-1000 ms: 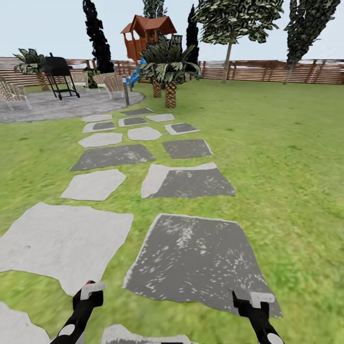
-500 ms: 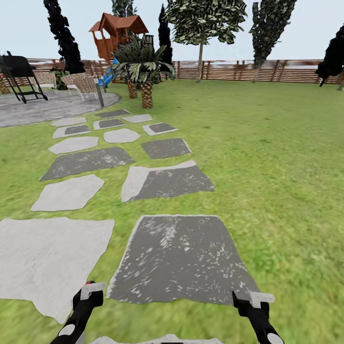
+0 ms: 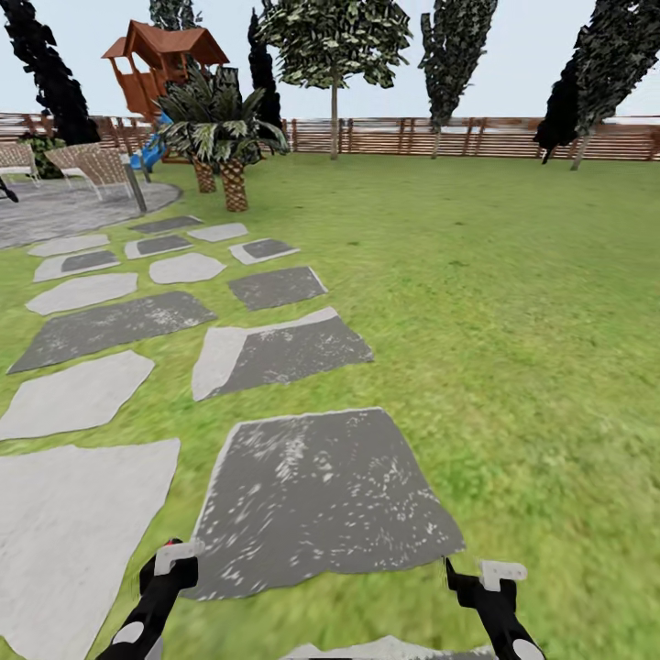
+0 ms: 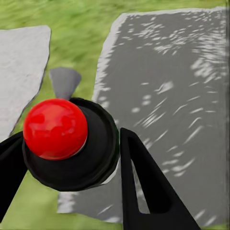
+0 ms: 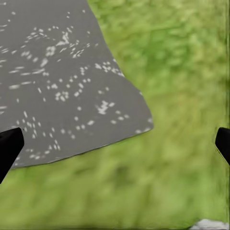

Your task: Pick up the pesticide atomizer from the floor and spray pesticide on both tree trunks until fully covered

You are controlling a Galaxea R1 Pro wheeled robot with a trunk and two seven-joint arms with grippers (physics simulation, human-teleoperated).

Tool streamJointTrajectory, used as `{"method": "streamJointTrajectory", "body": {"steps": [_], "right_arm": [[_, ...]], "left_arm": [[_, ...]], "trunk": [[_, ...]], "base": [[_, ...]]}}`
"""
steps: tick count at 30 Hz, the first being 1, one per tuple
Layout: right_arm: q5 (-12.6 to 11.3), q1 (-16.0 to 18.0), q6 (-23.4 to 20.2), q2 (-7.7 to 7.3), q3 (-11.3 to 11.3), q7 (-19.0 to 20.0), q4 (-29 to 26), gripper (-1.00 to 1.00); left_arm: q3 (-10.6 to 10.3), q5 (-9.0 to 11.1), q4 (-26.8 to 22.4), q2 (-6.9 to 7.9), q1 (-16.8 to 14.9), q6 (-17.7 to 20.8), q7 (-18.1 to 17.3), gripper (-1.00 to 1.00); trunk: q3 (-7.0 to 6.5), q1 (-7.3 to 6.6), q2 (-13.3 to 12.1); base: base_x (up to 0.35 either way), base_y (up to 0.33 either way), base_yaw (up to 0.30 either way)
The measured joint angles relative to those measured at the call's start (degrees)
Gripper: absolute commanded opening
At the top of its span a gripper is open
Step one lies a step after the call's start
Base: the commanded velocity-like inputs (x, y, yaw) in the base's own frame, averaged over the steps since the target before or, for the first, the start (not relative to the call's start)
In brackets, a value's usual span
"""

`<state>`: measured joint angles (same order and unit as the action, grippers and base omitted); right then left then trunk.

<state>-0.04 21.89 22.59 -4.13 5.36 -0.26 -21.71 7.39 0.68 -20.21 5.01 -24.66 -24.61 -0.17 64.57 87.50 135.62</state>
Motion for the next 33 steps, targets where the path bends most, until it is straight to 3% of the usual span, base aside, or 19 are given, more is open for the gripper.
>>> {"method": "streamJointTrajectory", "body": {"steps": [33], "right_arm": [[0.01,0.00,0.00,0.00,0.00,0.00,0.00,1.00]], "left_arm": [[-0.01,-0.01,0.00,0.00,0.02,0.03,0.10,-1.00]], "trunk": [[-1.04,0.00,0.00]], "base": [[0.000,0.000,-0.300]]}}
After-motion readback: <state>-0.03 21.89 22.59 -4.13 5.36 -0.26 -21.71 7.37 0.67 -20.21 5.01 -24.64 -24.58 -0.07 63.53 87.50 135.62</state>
